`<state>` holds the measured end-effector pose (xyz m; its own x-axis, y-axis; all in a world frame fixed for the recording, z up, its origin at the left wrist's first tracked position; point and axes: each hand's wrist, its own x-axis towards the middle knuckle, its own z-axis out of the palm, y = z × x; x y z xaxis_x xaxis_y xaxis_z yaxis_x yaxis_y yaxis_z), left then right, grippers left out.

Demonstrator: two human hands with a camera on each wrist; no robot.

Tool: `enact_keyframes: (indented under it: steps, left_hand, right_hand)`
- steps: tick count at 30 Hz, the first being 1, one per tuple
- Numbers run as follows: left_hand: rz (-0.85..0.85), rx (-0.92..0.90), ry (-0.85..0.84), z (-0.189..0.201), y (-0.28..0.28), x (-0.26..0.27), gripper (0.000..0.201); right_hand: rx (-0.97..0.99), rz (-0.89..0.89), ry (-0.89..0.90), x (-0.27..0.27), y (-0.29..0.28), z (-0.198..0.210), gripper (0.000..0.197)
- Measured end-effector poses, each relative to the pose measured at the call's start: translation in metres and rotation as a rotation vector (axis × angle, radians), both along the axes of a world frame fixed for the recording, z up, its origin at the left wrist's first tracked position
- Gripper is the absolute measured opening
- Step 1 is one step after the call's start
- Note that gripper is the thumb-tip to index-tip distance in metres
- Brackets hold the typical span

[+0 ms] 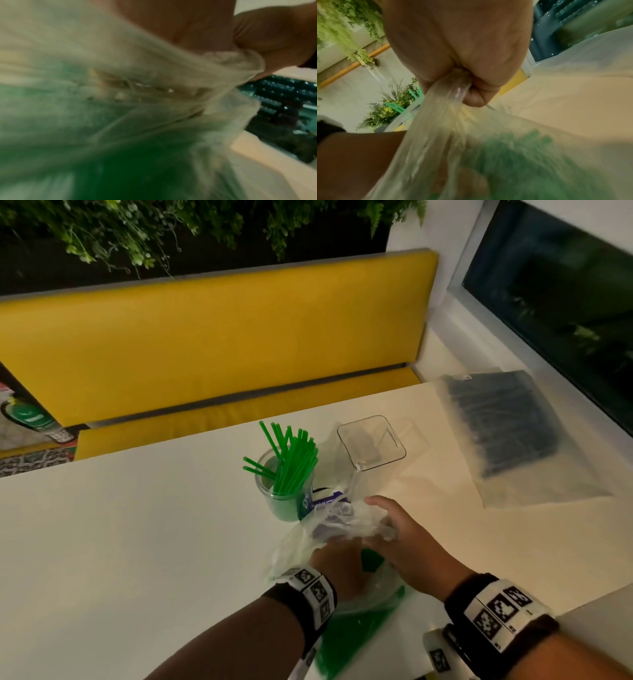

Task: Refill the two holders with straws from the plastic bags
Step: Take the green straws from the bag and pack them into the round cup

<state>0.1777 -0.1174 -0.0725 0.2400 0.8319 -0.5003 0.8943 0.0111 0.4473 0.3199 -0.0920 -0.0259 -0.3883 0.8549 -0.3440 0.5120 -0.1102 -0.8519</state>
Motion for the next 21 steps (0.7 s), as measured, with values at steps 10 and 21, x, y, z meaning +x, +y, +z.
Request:
enact_keyframes:
  steps: [10, 21]
  left_hand:
    - [-0.018, 0.003, -0.094, 0.017, -0.002, -0.015, 0.016]
    - [0.025, 0.056, -0.218, 0.049, -0.002, -0.031, 0.006]
  right_hand:
    - [0.264, -0.021, -0.374, 0.018, 0.007, -0.016, 0.024]
    - [0.074, -0.146, -0.099, 0.015, 0.018, -0.018, 0.036]
